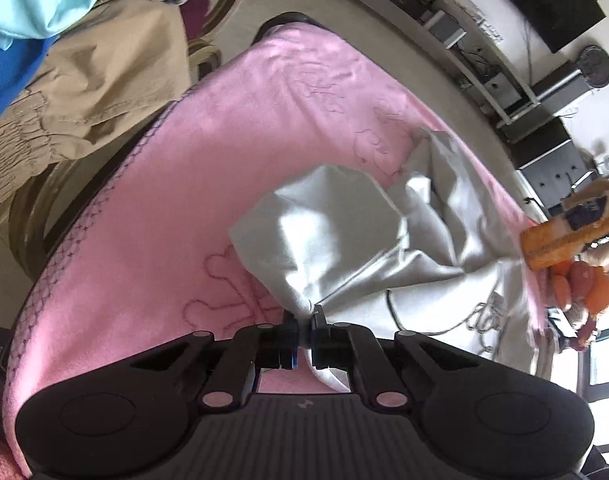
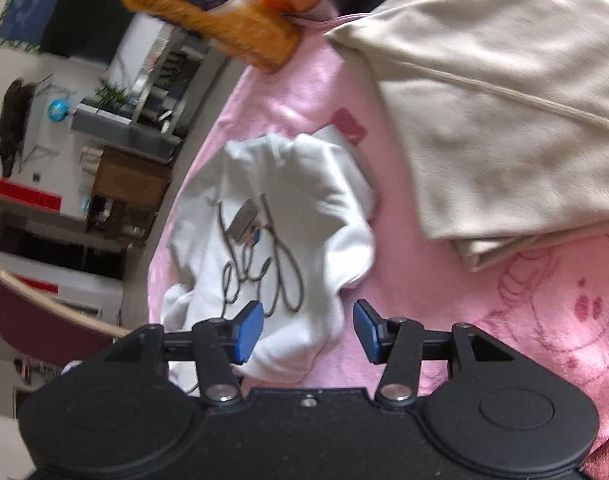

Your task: Fold clothes

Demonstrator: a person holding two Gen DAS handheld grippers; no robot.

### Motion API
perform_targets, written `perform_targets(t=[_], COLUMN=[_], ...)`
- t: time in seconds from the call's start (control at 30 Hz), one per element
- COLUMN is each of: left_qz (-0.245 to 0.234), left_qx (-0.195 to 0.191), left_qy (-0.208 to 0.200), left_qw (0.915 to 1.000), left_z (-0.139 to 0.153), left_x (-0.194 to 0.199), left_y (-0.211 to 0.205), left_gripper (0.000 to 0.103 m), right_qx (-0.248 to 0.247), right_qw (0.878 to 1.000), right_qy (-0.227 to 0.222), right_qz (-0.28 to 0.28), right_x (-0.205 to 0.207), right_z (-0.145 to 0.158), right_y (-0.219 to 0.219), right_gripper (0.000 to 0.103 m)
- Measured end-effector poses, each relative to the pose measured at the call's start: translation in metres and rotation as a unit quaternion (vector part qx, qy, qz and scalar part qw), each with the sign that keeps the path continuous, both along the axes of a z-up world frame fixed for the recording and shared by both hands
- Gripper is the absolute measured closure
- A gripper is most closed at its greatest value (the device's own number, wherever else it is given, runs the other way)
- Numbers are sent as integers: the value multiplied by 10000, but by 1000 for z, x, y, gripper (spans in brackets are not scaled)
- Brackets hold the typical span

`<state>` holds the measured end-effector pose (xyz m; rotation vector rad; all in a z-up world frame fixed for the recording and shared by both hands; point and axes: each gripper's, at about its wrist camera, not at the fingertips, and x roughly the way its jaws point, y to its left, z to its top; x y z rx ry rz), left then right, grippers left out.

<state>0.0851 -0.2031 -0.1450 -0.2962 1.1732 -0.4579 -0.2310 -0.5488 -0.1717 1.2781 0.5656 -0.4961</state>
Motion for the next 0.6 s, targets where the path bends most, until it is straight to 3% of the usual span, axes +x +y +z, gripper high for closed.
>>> perform_targets(t=[0.37, 0.4, 0.5, 0.6], left_qz=[71, 66, -32, -171], left_qx=[132, 113, 20, -287], left_qy=[191, 181, 96, 111], left_qw=[9997, 9997, 9999, 9994], left_z=[-20, -19, -16, -3], left_x=[8, 7, 5, 2], left_y=[-2, -2, -2, -4], left_gripper=[98, 98, 99, 100], right_qx=[358, 358, 303, -169], right_qw=[9989, 9988, 9986, 9988], right_qy=[154, 108, 70, 188], right_qz=[-252, -315, -435, -420], right_x=[16, 18, 23, 27], right_z=[-27, -27, -26, -12], right_y=[-7, -7, -5, 1], right_gripper=[57, 61, 99, 100])
